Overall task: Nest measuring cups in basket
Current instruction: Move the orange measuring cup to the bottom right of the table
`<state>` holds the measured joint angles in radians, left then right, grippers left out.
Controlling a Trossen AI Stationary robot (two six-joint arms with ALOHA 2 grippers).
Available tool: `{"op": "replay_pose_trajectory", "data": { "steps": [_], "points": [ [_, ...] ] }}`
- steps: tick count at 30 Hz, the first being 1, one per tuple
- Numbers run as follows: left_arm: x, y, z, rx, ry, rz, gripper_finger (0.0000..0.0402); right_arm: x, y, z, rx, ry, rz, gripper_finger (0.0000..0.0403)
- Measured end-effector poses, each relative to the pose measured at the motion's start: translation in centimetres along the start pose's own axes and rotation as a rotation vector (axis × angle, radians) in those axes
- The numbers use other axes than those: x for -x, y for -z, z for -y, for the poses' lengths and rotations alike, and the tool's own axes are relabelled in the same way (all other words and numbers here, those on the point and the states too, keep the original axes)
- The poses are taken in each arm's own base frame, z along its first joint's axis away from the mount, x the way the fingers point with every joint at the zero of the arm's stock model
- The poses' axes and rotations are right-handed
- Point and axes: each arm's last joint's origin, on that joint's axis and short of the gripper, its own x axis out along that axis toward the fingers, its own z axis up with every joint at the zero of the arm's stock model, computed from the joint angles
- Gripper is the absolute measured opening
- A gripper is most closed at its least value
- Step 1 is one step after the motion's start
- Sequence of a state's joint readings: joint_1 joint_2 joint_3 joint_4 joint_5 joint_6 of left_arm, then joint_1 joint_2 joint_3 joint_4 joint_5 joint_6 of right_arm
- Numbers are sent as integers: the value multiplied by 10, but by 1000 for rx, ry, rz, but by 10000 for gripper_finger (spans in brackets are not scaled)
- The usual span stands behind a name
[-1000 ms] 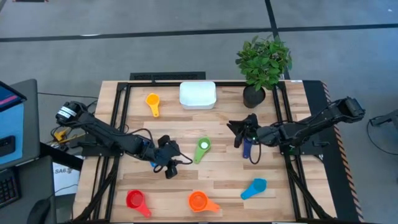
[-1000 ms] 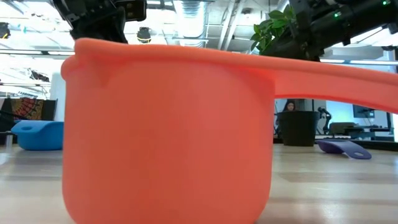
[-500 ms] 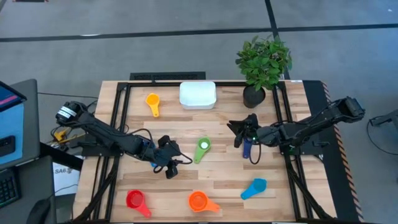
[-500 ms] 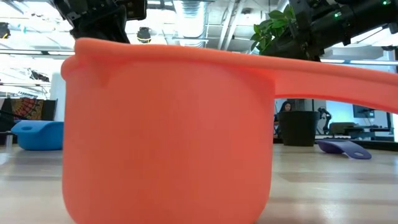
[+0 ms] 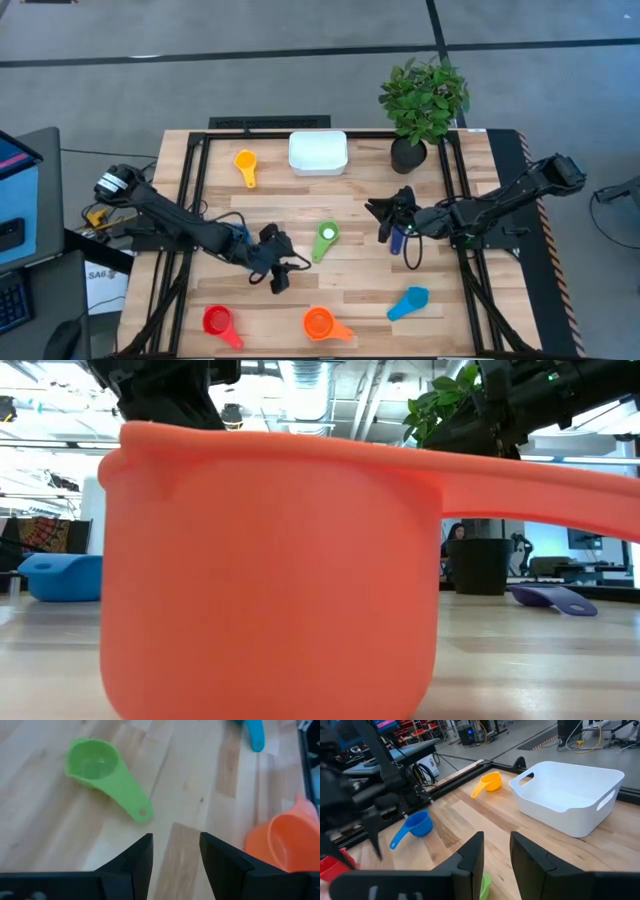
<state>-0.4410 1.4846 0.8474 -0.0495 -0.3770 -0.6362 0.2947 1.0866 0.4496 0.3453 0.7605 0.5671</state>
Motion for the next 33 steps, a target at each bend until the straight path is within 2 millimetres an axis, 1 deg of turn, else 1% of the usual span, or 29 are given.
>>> {"op": "replay_pose_trajectory", "data": {
  "steps": [3,9,12,15,19,22,28,33],
  "points": [
    [-13,11,5,8,8,-28,151,0,2,-1,-10,1,-10,118],
    [-33,25,14,68,38,-82,151,-1,12,-3,-16,-18,-64,118],
    [-41,27,19,89,50,-77,151,0,16,-6,-14,-33,-73,118],
    [-47,26,30,92,72,-77,151,1,20,-9,2,-45,-93,119],
    [-50,20,44,74,111,-84,151,5,25,-13,15,-68,-107,118],
    [-48,15,53,51,128,-71,151,8,30,-17,18,-90,-118,119],
    [-42,9,66,35,143,-34,151,13,41,-25,29,-125,-153,119],
    [-38,14,71,34,134,-22,151,16,43,-27,32,-134,-157,119]
  ]
}}
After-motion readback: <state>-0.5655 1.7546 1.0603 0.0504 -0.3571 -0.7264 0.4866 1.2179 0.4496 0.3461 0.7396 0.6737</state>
